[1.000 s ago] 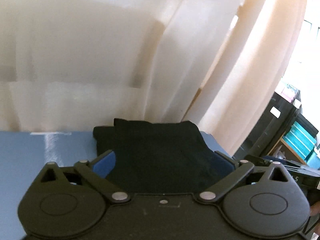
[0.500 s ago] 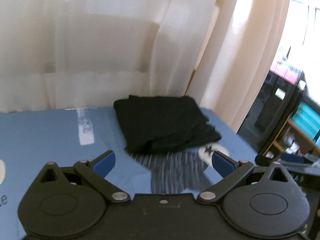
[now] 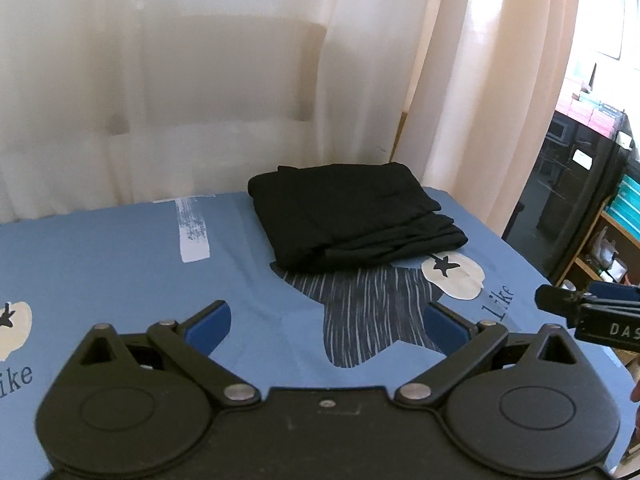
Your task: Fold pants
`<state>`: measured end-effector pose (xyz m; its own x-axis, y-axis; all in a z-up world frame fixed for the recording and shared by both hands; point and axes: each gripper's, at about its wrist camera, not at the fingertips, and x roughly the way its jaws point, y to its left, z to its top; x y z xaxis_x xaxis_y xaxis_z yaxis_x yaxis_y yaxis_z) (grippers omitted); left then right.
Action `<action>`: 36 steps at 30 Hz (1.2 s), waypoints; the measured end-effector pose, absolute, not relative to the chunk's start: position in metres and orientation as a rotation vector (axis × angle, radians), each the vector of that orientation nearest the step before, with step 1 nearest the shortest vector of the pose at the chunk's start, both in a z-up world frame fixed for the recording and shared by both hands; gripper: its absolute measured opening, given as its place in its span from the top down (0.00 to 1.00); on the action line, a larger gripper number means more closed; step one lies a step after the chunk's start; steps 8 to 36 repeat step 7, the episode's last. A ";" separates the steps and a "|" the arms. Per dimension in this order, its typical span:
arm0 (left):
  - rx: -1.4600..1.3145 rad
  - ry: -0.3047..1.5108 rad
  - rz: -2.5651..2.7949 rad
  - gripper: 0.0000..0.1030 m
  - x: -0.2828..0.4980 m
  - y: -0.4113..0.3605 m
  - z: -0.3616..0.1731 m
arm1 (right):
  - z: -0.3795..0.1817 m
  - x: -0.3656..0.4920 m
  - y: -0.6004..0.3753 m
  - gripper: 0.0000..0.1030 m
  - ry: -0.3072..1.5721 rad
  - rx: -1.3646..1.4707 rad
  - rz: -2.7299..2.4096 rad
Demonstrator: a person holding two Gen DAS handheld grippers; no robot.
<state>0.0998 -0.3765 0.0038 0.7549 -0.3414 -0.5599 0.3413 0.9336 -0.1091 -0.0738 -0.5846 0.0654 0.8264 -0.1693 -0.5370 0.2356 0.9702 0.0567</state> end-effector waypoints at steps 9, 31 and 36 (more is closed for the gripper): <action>-0.005 0.604 -0.377 0.00 0.096 -0.374 0.007 | 0.066 -0.076 -0.585 0.00 0.559 0.121 -0.213; -0.005 0.604 -0.377 0.00 0.096 -0.374 0.007 | 0.066 -0.076 -0.585 0.00 0.559 0.121 -0.213; -0.005 0.604 -0.377 0.00 0.096 -0.374 0.007 | 0.066 -0.076 -0.585 0.00 0.559 0.121 -0.213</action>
